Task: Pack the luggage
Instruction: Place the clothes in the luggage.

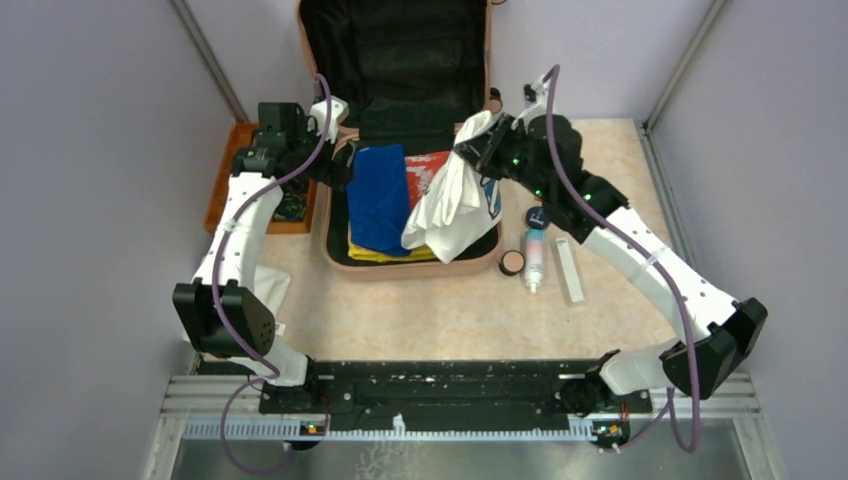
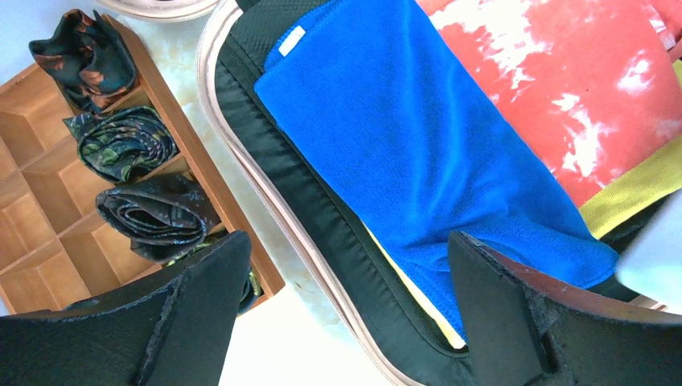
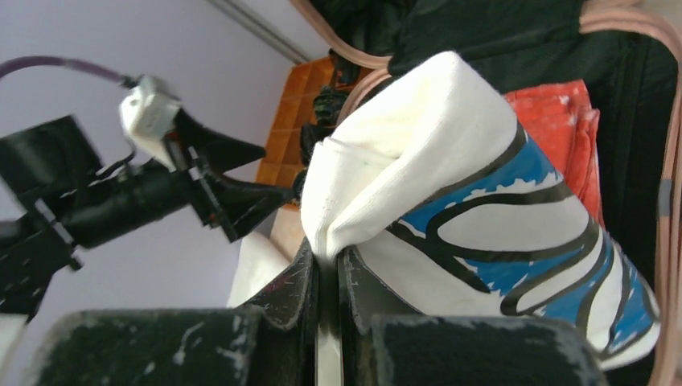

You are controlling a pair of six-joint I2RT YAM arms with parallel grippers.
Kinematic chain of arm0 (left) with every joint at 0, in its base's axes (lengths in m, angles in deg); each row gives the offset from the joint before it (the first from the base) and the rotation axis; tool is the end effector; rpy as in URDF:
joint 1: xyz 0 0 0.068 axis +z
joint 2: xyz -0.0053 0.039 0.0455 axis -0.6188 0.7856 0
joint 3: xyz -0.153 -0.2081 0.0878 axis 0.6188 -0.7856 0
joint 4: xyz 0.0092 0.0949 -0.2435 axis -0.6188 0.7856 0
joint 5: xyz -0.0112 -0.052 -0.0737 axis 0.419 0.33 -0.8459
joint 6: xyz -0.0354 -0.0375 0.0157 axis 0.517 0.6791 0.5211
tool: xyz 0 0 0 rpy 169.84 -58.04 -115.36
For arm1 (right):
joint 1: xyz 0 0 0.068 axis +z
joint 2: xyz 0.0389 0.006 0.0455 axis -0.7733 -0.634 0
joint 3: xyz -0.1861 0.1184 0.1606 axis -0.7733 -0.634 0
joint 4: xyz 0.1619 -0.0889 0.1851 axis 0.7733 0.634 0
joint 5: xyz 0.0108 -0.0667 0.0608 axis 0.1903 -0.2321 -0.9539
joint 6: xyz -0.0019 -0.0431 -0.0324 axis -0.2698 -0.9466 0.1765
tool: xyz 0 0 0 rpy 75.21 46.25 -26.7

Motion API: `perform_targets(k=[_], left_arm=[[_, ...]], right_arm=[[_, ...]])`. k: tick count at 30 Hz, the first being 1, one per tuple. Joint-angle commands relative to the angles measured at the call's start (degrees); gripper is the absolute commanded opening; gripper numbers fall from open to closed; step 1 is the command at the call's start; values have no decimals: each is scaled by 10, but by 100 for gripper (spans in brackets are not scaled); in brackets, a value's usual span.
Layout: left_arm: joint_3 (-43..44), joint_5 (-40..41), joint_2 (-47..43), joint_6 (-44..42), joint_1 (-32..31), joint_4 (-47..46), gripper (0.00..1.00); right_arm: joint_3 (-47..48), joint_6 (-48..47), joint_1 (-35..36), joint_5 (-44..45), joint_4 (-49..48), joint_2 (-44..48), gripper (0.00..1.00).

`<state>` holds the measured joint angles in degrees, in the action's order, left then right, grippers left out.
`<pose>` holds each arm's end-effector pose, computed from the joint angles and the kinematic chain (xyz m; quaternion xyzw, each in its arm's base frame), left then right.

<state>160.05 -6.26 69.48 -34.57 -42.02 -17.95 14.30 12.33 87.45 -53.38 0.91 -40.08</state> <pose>0.3397 -0.0338 0.3777 0.2562 0.8569 -0.0824 0.4397 0.2454 0.1830 0.4458 0.0302 0.7611 0.4031 0.5073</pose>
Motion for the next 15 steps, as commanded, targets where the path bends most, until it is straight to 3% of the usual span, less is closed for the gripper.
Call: perform_targets(k=[1, 8, 15], left_arm=[[3, -6, -28, 11, -1, -11, 99], [1, -4, -30, 7, -1, -12, 99], [-14, -6, -34, 1, -1, -19, 99]], right_arm=[[-28, 92, 44, 173, -101, -14, 0], [14, 131, 80, 243, -96, -84, 0], [-40, 71, 169, 380, -159, -33, 0]])
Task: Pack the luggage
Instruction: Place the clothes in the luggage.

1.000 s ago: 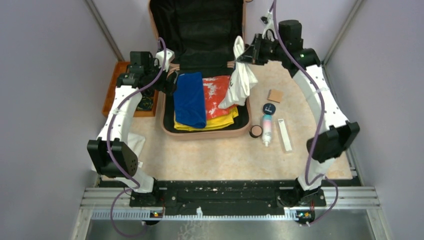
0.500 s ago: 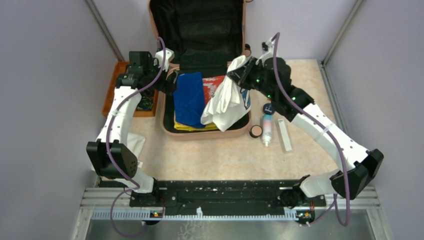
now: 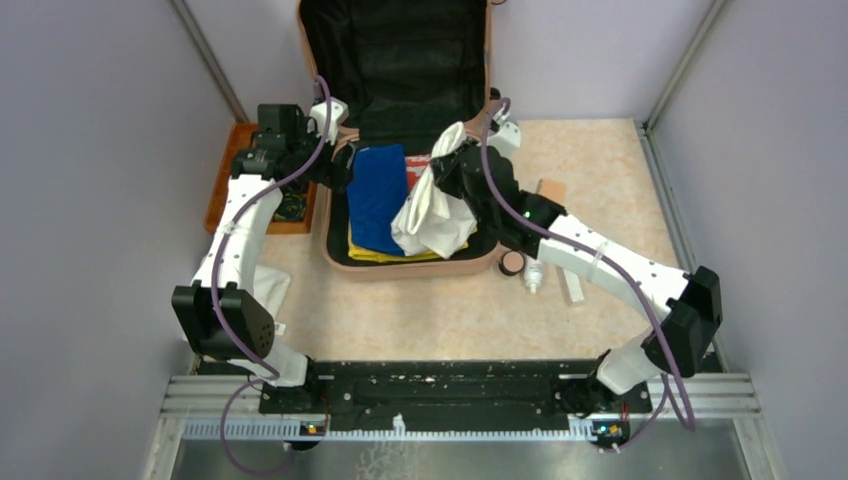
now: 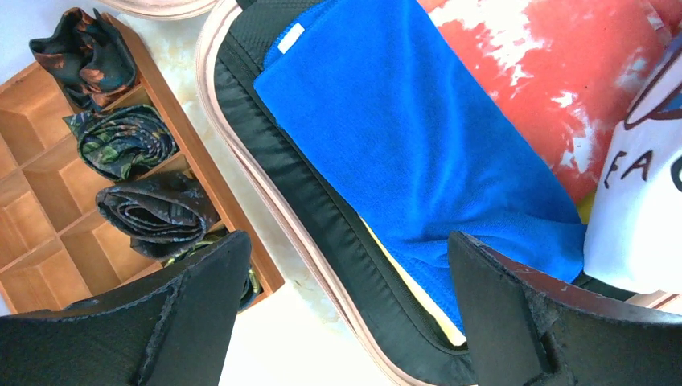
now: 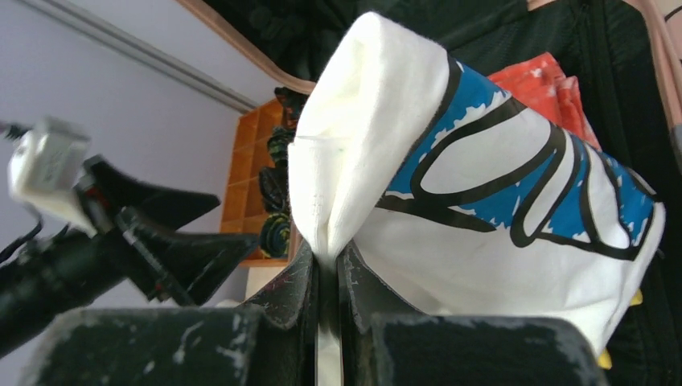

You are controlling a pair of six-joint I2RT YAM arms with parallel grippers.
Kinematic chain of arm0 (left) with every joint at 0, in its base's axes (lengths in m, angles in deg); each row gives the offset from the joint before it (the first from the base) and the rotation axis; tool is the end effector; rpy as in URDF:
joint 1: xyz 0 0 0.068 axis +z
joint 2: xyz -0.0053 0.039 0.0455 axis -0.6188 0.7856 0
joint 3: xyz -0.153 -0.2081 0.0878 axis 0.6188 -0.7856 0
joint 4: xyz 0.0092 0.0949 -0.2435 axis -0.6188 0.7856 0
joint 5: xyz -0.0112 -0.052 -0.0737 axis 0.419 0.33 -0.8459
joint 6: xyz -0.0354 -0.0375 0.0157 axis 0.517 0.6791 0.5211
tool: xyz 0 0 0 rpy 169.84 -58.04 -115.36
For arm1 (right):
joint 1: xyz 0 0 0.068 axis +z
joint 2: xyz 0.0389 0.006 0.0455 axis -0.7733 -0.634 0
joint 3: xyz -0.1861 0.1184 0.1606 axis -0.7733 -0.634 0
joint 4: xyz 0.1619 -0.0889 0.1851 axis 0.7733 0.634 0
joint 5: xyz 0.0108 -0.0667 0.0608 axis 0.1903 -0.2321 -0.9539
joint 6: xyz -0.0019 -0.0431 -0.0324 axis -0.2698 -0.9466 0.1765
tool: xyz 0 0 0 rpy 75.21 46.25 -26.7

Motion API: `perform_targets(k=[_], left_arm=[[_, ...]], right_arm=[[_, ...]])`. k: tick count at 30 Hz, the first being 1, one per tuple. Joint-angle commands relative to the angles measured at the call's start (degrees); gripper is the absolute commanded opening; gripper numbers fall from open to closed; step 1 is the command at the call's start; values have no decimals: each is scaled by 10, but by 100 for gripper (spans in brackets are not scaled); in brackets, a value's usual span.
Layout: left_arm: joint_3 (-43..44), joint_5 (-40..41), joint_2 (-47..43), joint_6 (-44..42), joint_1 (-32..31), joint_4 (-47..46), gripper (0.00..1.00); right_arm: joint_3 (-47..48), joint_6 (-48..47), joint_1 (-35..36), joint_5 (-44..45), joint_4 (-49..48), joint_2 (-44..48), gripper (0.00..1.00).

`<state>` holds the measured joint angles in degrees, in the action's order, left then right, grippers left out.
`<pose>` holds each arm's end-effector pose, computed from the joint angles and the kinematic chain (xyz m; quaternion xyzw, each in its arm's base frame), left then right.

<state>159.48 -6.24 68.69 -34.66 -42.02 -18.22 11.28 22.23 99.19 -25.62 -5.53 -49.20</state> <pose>0.3364 -0.0336 0.3792 0.2570 0.8548 -0.0811 0.4435 0.2480 0.2551 0.3906 0.1640 0.7658 0.3244 0.5306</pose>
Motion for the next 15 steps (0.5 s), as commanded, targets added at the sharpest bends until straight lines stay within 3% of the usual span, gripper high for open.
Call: perform_targets(k=[1, 10, 15], left_arm=[[-8, -8, -26, 3, -1, -15, 99], [-11, -23, -36, 9, -1, -16, 99], [-16, -24, -37, 8, -1, -18, 99]], right_arm=[[-15, -29, 59, 113, -94, 65, 0], [-61, -93, 131, 215, -164, 107, 0], [-56, -117, 142, 241, -182, 81, 0]])
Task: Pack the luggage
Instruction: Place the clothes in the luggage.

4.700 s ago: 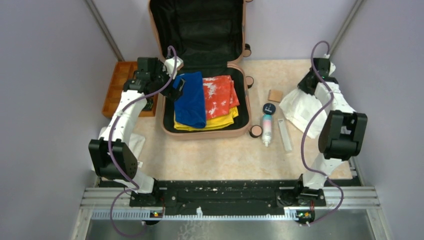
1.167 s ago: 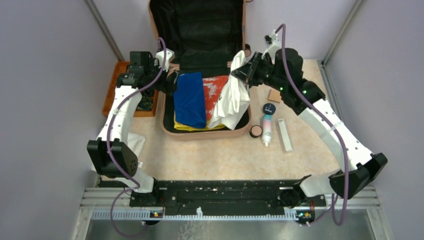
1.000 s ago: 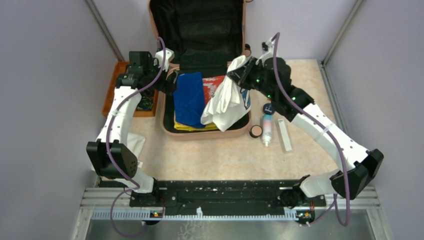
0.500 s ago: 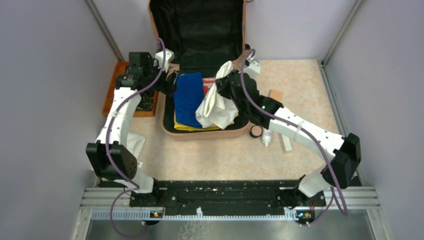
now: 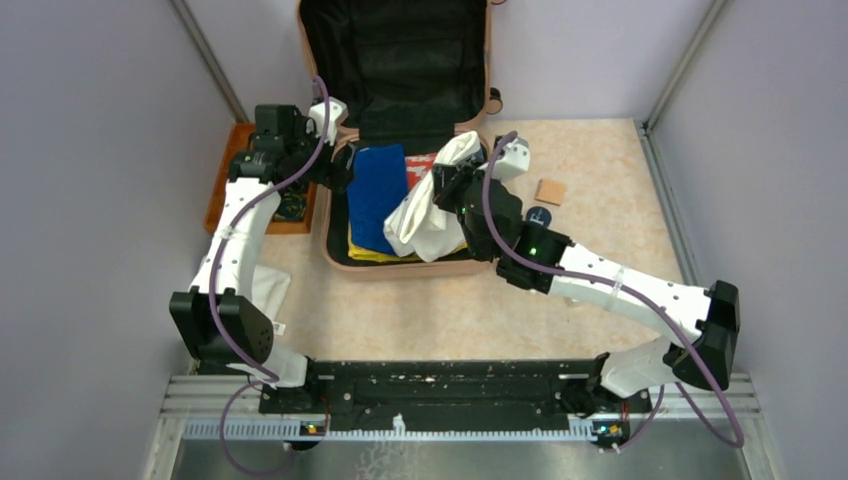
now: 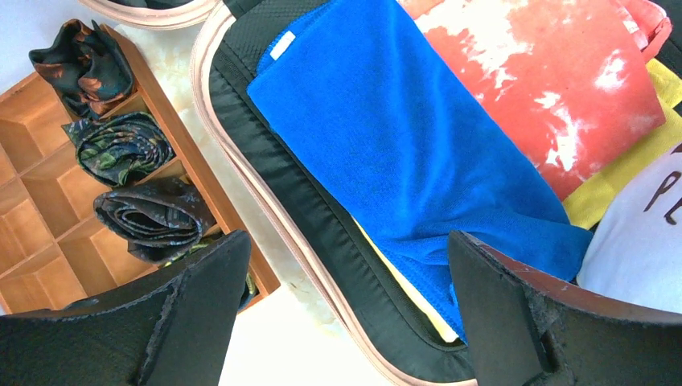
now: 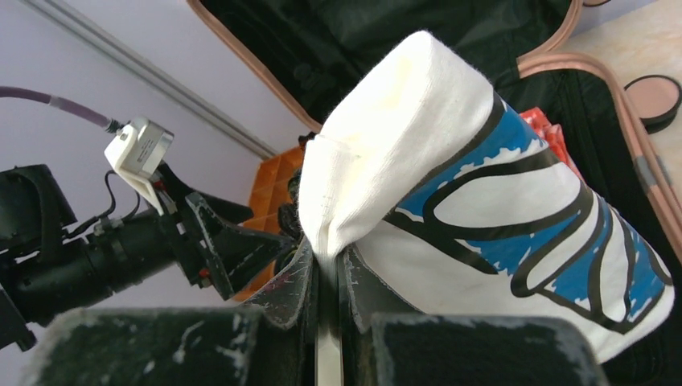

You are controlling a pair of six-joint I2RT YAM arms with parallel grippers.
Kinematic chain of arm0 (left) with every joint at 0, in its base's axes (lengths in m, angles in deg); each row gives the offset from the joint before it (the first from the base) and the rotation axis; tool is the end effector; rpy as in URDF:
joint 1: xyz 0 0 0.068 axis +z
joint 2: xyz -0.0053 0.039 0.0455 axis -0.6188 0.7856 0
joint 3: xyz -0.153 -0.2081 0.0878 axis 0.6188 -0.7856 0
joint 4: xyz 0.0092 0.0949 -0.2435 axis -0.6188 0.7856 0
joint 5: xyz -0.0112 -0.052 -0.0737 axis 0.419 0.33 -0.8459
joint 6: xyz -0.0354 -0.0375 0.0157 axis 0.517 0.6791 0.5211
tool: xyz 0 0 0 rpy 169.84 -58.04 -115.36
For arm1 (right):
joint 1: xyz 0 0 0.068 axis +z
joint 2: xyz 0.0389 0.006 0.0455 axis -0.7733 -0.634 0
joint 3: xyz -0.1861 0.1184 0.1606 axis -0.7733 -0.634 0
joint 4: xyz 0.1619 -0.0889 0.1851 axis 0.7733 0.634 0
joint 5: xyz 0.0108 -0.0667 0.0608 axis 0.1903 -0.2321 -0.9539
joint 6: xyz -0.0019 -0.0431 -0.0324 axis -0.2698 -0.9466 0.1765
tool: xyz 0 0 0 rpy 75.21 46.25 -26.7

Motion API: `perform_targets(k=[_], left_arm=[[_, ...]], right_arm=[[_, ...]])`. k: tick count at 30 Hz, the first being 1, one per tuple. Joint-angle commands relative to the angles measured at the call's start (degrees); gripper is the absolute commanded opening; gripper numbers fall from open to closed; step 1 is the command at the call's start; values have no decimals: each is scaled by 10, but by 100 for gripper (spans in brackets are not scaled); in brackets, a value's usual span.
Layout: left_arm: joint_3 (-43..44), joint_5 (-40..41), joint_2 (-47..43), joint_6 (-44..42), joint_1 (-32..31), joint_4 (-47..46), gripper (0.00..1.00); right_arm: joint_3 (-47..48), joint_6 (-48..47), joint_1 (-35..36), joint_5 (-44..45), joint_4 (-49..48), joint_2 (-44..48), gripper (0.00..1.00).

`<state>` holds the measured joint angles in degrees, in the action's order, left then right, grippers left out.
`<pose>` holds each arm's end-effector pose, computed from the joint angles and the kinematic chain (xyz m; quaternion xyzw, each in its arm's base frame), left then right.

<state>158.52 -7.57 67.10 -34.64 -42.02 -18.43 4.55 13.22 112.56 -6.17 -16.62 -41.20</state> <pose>0.3290 -0.0339 0.3829 0.2618 0.8488 -0.0900 0.4505 0.1711 0.2645 0.4141 0.1599 0.6996 0.3157 0.6208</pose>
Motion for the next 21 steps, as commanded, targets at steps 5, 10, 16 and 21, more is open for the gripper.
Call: perform_targets(k=[5, 10, 16, 21], left_arm=[[-7, -9, -17, 6, -1, -19, 99], [-10, -10, -15, 5, -2, -23, 99], [-13, -14, -10, 5, -2, -27, 99], [-10, -31, -9, 3, -6, -24, 99]], right_arm=[[19, 38, -43, 10, -56, -48, 0], [55, 163, -137, -82, -4, -143, 0], [160, 180, -199, -110, 5, -276, 3], [255, 190, -232, -206, -20, -386, 11]])
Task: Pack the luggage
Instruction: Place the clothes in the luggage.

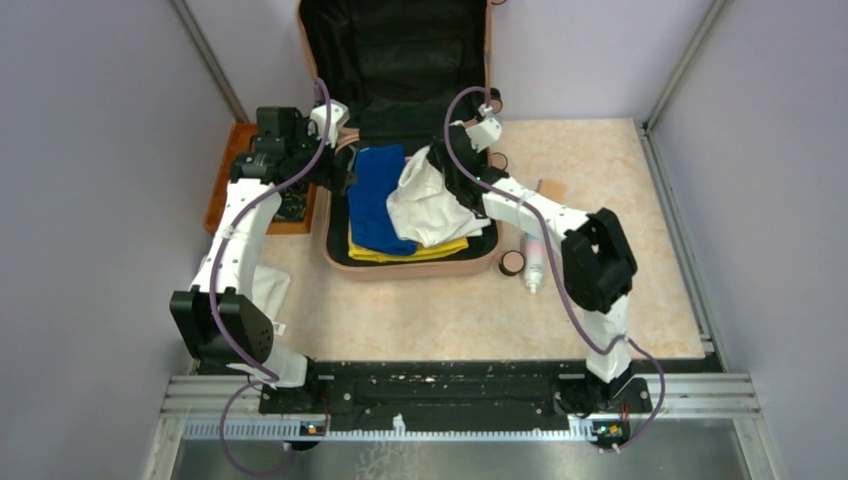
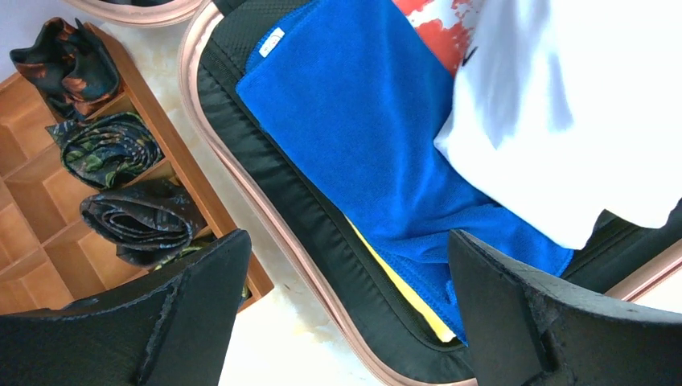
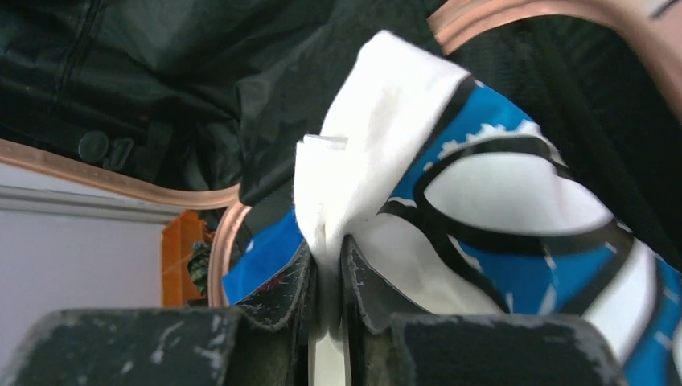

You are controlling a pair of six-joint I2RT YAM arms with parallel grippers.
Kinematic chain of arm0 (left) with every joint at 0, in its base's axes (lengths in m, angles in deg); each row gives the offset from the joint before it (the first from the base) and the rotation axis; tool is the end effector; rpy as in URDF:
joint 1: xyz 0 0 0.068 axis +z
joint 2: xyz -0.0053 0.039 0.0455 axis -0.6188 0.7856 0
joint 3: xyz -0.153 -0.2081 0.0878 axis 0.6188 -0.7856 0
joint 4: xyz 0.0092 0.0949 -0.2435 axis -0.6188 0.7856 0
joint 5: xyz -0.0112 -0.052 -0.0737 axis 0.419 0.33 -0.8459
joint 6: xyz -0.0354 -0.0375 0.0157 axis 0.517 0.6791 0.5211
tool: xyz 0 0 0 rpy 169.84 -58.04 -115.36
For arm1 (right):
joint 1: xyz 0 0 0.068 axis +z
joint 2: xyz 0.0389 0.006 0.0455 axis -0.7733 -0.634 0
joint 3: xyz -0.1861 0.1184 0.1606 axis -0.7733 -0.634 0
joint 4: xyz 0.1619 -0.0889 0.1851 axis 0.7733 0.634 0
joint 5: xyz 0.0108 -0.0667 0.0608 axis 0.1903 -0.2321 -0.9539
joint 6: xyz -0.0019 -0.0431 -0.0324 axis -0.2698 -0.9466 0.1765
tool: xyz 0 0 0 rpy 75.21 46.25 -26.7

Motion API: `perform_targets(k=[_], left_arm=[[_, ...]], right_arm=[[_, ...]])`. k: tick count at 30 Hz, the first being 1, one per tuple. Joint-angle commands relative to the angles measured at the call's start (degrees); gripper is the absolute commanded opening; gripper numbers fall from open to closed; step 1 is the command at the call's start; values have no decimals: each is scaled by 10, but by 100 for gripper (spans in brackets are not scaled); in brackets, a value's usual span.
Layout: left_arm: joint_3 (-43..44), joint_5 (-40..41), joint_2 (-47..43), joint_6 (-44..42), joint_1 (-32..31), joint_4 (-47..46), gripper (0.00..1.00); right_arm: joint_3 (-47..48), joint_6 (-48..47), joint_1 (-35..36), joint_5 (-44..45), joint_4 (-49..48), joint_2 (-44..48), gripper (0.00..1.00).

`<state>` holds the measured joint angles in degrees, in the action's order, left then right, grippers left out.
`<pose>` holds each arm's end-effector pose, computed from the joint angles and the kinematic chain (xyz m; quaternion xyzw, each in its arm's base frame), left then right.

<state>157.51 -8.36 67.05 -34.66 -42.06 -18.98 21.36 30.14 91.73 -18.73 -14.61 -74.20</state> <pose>0.3293 -0.0346 0.3784 0.2647 0.8485 -0.0969 0.4478 0.3640 0.2899 0.2975 0.2898 0.7489 0.2534 0.5395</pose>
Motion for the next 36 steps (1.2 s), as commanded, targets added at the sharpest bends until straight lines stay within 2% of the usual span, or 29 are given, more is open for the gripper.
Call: perform_targets(k=[1, 4, 6, 8, 9, 10, 13, 16, 21, 25, 28, 32, 36], left_arm=[[-3, -24, -9, 2, -9, -18, 99], [-12, -30, -9, -11, -22, -18, 99], [-18, -40, -12, -19, -25, -22, 99], [-19, -43, -13, -20, -27, -23, 99], [-18, -37, -13, -20, -29, -25, 99], [-19, -31, -12, -21, -32, -28, 99], [-20, -24, -6, -25, -45, -32, 99], [-22, -14, 2, -29, -74, -37, 99], [-23, -29, 7, -19, -99, -57, 99], [-29, -46, 8, -15, -100, -59, 99], [-46, -39, 4, -16, -112, -78, 99], [-57, 8, 19, -21, -132, -119, 99], [-32, 25, 62, -22, -135, -149, 99]], right_arm=[[107, 30, -27, -102, -36, -78, 14], [160, 64, -41, -150, -15, -133, 30], [161, 93, -48, -168, -5, -146, 47], [137, 92, -52, -174, -48, -139, 69], [127, 83, -52, -175, -73, -133, 85], [124, 67, -53, -182, -93, -129, 97], [142, 26, -62, -222, -115, -122, 99], [144, 23, -77, -287, -151, -112, 99], [147, 80, -100, -364, -198, -109, 99], [224, 179, -119, -453, -192, -182, 99], [231, 249, -127, -483, -239, -220, 99], [221, 218, -131, -474, -240, -206, 99], [187, 140, -147, -475, -212, -145, 99]])
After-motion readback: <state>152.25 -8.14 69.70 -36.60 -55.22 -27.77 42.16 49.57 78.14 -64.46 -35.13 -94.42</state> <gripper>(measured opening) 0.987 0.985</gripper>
